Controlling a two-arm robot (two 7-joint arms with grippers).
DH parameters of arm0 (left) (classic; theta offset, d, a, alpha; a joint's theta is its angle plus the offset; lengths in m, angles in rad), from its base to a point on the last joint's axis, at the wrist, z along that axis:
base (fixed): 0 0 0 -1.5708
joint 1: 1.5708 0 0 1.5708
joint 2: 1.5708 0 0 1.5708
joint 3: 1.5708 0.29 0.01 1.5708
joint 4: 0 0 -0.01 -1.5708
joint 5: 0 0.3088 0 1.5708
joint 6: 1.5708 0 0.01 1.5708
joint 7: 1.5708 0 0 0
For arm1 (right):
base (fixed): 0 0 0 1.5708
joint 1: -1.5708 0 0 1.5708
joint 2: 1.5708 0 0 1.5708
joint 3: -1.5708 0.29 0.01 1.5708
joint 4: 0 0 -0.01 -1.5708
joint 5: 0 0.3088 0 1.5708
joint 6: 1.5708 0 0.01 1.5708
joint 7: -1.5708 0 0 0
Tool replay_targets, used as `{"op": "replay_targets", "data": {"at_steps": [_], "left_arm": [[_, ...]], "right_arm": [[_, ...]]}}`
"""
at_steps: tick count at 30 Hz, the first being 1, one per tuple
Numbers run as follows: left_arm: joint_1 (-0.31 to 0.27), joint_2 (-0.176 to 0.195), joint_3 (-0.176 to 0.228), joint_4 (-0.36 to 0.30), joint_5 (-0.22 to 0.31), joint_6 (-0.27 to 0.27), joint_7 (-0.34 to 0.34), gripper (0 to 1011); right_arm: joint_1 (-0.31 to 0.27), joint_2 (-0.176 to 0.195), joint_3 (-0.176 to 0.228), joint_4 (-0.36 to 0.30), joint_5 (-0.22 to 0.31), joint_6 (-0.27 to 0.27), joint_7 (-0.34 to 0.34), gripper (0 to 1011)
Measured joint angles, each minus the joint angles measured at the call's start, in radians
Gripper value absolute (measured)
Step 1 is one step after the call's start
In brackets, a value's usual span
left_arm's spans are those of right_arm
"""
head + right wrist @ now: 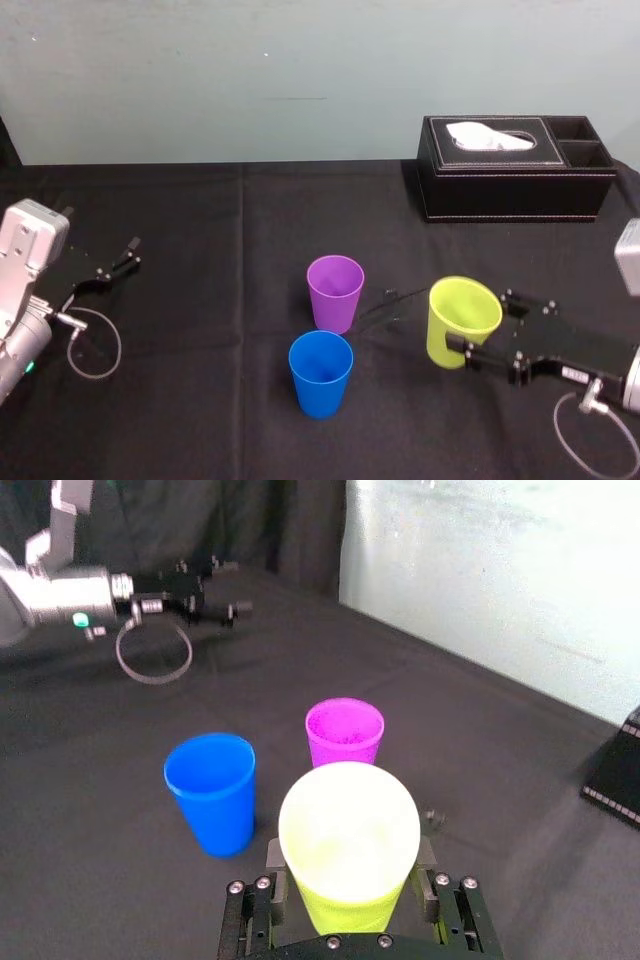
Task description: Stack the three plastic cups sequentially using one hand.
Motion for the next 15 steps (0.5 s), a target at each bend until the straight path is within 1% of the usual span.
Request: {"op": "replay_targets", "data": {"at_steps": [1,3,6,7,9,10,12,13,15], "left_arm": [[0.0,0.0,0.0,0.0,0.0,0.0,0.0,1010],[0.0,0.0,0.0,0.0,0.0,0.0,0.0,1010],[0.0,0.0,0.0,0.0,0.0,0.0,0.0,1010],[0.0,0.0,0.0,0.0,0.0,0.0,0.0,1010],[0.0,0.0,0.0,0.0,0.0,0.0,0.0,1010],[0.0,0.0,0.0,0.0,0.0,0.0,0.0,1010],[0.0,0.0,0.0,0.0,0.0,0.0,0.0,1010],[0.0,0.0,0.0,0.0,0.0,0.0,0.0,1010],[0.0,0.0,0.0,0.0,0.0,0.0,0.0,1010]], "right_arm": [[0.0,0.0,0.0,0.0,0.0,0.0,0.0,729],[0.01,0.001,0.016,-0.024,0.033,0.024,-0.003,729],[0.033,-0.005,0.018,-0.041,0.059,0.052,-0.014,729],[0.033,-0.005,0.018,-0.041,0.059,0.052,-0.014,729],[0.06,-0.012,0.008,-0.054,0.07,0.072,-0.026,729],[0.06,-0.012,0.008,-0.054,0.07,0.072,-0.026,729],[0.096,-0.023,-0.016,-0.064,0.068,0.088,-0.038,729],[0.096,-0.023,-0.016,-0.064,0.068,0.088,-0.038,729],[0.126,-0.033,-0.041,-0.064,0.057,0.1,-0.047,729]]}}
